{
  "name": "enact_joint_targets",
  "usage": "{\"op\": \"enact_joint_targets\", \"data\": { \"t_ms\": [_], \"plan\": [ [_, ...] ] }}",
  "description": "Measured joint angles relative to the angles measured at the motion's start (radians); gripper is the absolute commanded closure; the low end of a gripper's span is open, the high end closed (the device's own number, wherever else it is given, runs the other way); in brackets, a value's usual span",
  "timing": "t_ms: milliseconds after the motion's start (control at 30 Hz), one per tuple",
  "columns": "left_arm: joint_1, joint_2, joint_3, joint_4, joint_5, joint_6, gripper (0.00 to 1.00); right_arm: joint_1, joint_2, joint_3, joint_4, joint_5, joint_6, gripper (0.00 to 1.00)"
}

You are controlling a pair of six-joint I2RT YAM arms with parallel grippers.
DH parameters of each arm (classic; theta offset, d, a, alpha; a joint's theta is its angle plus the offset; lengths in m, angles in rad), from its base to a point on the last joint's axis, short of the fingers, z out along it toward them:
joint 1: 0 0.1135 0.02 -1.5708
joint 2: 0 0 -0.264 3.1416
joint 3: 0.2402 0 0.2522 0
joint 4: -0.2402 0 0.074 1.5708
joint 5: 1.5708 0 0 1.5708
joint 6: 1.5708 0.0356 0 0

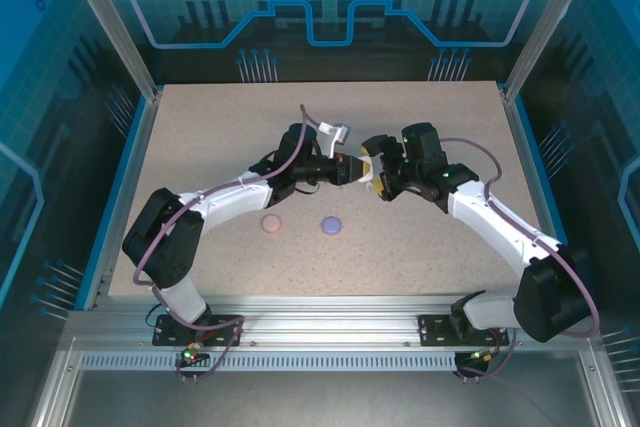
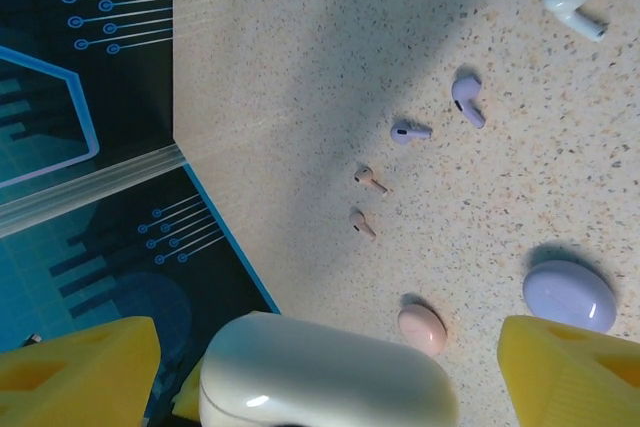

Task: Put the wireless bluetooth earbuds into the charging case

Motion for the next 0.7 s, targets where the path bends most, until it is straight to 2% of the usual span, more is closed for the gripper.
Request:
{"op": "enact_joint_targets", "data": {
  "t_ms": [433, 700],
  "plan": [
    [-0.010, 0.000, 0.000, 0.028, -0.021, 0.000, 1.00, 0.009, 0.040, 0.011, 0.037, 0.010, 0.047, 0.42],
    [-0.010, 0.000, 0.000, 0.033, -0.026, 0.000, 1.00, 0.009, 0.041, 0.011, 0.044, 0.014, 0.048, 0.52]
  ]
}}
